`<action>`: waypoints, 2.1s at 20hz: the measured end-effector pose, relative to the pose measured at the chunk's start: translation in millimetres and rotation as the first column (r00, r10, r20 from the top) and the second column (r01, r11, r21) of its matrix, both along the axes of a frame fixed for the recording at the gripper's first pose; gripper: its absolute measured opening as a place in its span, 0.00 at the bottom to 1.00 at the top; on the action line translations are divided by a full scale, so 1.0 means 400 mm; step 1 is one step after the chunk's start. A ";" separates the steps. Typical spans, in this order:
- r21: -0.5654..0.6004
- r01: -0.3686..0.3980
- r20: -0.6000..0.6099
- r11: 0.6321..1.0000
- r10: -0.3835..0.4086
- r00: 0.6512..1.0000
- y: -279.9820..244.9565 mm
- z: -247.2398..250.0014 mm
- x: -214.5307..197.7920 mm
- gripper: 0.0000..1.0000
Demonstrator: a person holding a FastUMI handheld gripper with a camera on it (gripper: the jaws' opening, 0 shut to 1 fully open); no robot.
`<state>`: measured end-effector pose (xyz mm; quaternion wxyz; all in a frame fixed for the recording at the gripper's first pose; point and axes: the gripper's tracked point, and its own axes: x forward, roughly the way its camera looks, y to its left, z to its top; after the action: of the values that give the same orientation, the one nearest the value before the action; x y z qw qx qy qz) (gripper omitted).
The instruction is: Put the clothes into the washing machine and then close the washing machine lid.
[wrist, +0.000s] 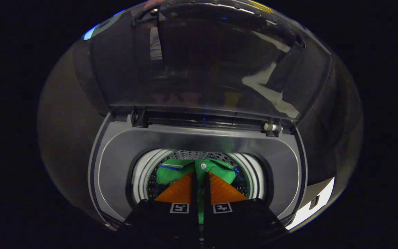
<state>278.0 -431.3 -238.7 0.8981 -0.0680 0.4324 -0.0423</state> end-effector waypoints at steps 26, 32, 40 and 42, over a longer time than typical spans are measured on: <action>0.053 0.017 0.059 0.998 -0.020 0.998 -0.006 0.121 -0.009 0.99; 0.051 0.013 0.206 0.999 -0.023 0.978 0.014 0.365 0.037 0.99; 0.062 0.036 0.364 0.997 -0.056 0.930 0.000 0.624 0.117 0.99; 0.075 0.033 0.403 0.997 -0.060 0.913 0.001 0.677 0.146 0.98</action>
<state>336.3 -430.9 32.1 0.9687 -0.0176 0.2397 -0.0626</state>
